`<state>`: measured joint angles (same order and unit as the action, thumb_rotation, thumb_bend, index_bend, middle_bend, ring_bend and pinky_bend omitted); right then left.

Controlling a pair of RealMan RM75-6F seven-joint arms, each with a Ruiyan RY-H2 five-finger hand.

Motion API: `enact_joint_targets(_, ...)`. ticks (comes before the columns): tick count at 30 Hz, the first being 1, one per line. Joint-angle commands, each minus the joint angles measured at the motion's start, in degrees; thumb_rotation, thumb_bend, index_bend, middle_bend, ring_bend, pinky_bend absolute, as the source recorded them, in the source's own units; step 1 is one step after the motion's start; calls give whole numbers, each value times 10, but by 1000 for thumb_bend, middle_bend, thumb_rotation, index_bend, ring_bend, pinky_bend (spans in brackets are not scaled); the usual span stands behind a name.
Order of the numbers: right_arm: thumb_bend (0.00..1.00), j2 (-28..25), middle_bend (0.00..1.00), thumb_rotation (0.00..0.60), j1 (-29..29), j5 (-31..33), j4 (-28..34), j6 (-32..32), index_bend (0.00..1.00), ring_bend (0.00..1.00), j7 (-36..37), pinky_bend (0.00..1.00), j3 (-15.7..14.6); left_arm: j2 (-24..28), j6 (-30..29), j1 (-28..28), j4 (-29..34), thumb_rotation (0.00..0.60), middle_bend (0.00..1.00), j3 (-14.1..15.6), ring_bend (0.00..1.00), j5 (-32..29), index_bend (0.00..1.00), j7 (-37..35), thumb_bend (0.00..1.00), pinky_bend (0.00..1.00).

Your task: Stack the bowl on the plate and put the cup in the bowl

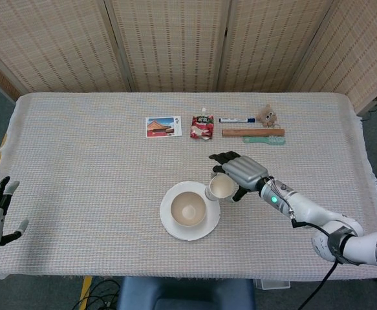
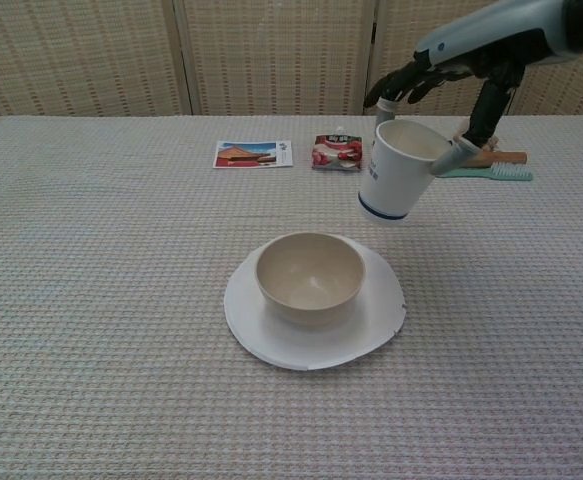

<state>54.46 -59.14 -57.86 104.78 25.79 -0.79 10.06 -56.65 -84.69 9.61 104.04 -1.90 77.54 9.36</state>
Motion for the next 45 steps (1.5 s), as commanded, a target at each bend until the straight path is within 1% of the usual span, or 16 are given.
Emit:
enact_joint_targets(1,253,16,0,600,-27,26,14,4,341,0,-24,0,-5,5,-8,-8,0,600,5,1,0,7,79,-9,349,188)
enact_joint_targets(4,252,35,0,600,-51,51,21,12,341,0,-50,0,-17,8,-15,-17,-3,600,5,3,0,14,80,-18,349,188)
enact_joint_targets(10,252,75,0,600,-100,108,25,38,340,0,-108,0,-51,15,-27,-32,-7,600,5,6,0,26,81,-35,349,188)
enact_joint_targets(15,252,112,0,600,-133,161,17,79,341,0,-163,0,-85,18,-38,-43,-11,600,5,7,0,37,83,-45,349,188)
enact_joint_targets(20,252,143,0,600,-159,211,1,99,340,0,-196,0,-107,18,-42,-50,-16,600,5,7,0,44,85,-52,349,188)
enact_joint_targets(26,252,177,0,600,-178,244,-22,110,340,0,-219,0,-120,17,-38,-52,-25,600,5,3,0,44,87,-62,349,188)
enact_joint_targets(30,252,195,0,600,-187,259,-38,112,341,0,-224,0,-122,16,-36,-56,-32,600,5,2,0,43,88,-68,349,188)
enact_joint_targets(41,252,225,0,600,-207,283,-66,104,341,0,-233,0,-128,18,-38,-65,-44,600,5,-2,0,42,89,-87,349,188)
enact_joint_targets(45,252,232,0,600,-215,293,-72,103,341,0,-239,0,-135,18,-39,-68,-46,600,5,-3,0,42,89,-91,349,188)
